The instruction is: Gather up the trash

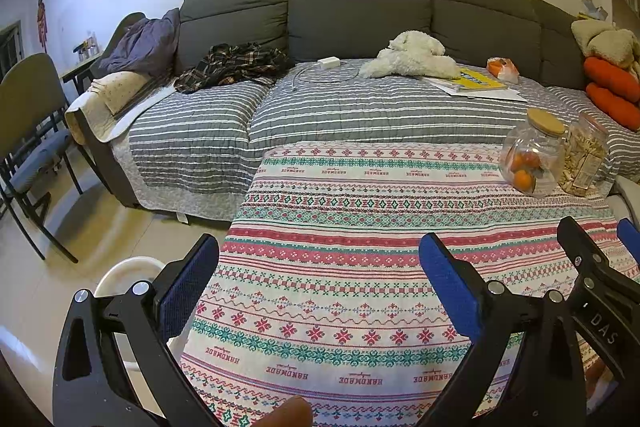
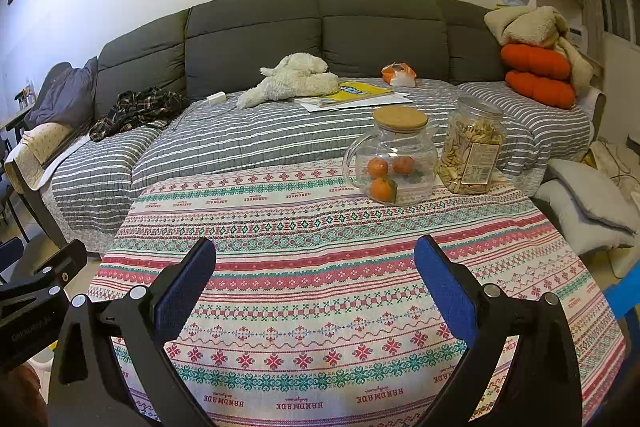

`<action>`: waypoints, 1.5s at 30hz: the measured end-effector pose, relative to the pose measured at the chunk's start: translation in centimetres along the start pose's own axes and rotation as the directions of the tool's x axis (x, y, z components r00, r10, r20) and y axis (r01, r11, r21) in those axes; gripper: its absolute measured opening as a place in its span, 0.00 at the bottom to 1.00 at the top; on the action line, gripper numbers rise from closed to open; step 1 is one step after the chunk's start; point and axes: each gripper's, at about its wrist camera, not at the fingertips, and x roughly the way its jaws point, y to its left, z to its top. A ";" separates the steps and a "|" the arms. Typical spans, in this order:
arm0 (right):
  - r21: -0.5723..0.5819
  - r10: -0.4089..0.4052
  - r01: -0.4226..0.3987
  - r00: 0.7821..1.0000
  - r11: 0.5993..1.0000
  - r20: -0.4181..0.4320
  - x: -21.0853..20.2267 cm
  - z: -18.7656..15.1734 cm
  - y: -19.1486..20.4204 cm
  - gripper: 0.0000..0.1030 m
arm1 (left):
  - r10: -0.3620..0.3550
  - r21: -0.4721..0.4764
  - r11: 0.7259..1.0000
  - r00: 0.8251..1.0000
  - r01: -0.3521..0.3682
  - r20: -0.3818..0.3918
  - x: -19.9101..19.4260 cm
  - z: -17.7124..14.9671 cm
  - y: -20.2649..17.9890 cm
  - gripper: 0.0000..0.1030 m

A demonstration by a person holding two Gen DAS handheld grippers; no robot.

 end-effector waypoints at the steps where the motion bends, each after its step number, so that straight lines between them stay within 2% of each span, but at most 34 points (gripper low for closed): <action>1: 0.000 0.000 0.000 1.000 1.000 -0.001 0.0 0.0 0.0 0.94 | 0.001 0.001 1.000 1.000 -0.001 0.000 0.0 0.0 0.0 0.93; 27: -0.003 0.004 -0.004 1.000 1.000 -0.009 0.3 -0.3 0.0 0.94 | -0.015 -0.003 1.000 1.000 0.015 -0.018 0.4 0.0 0.2 0.93; 37: 0.001 0.001 -0.001 1.000 1.000 -0.009 0.2 -0.3 0.0 0.94 | -0.032 0.011 0.999 0.998 0.031 0.052 -0.5 -0.1 0.3 0.81; 38: 0.000 0.001 -0.001 1.000 1.000 -0.009 0.3 -0.3 -0.1 0.94 | -0.034 0.012 0.999 0.998 0.034 0.052 -0.5 0.0 0.3 0.76; 40: 0.001 0.001 -0.001 1.000 1.000 -0.008 0.2 -0.3 0.0 0.94 | -0.052 0.004 0.999 0.997 0.052 0.050 -0.4 0.0 0.4 0.43; 41: 0.001 0.001 -0.001 1.000 1.000 -0.008 0.2 -0.2 0.0 0.94 | -0.054 -0.026 0.998 0.997 0.055 0.050 -0.3 0.0 0.8 0.04; 42: 0.001 0.001 -0.001 1.000 1.000 -0.008 0.3 -0.2 -0.1 0.94 | -0.046 -0.055 0.997 0.998 0.048 0.040 0.0 0.0 1.3 0.01; 43: 0.002 0.001 -0.001 1.000 1.000 -0.008 0.2 -0.2 -0.1 0.94 | -0.039 -0.063 0.997 0.998 0.042 0.043 0.1 0.2 1.6 0.04; 45: 0.003 0.000 0.000 1.000 1.000 -0.005 0.2 -0.2 -0.2 0.94 | -0.035 -0.072 0.997 0.998 0.038 0.051 -0.1 0.5 1.8 0.49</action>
